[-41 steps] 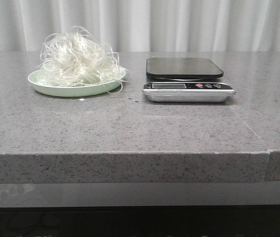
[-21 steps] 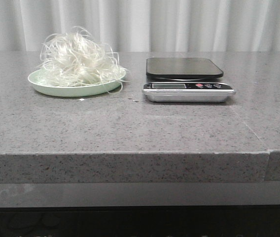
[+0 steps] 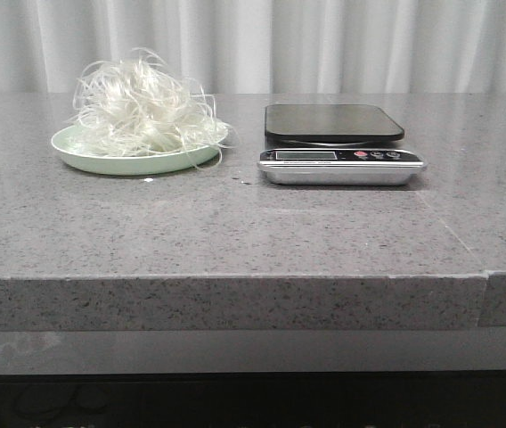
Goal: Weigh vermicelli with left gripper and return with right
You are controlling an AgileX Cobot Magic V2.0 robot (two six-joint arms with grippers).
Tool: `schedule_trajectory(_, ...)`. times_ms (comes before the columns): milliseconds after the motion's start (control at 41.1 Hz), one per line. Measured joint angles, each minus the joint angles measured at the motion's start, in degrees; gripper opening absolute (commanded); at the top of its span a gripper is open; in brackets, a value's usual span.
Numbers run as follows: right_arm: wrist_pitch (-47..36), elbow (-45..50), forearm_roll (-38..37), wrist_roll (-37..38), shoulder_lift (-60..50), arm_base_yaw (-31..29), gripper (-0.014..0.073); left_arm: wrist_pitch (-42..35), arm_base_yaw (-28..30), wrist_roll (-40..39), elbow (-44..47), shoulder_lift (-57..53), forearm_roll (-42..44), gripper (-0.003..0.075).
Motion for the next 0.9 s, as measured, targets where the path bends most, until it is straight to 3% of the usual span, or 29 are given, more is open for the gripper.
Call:
schedule_trajectory(195,0.0,0.0,0.0,0.0,0.0,0.0,0.0159,-4.15,10.57,0.0,6.92,-5.89,0.36,0.0142)
schedule_trajectory(487,0.04,0.0,0.0,0.0,0.0,0.0,0.0159,-20.32,28.76,0.0,28.52,-22.47,1.58,0.0142)
schedule_trajectory(658,0.04,0.0,0.0,0.0,0.0,0.0,0.0159,-26.31,33.88,0.0,38.59,-29.77,1.11,0.0142)
schedule_trajectory(901,0.13,0.0,-0.09,0.0,0.0,0.0,0.0159,-33.28,35.11,0.0,44.57,-30.88,-1.18,0.0142)
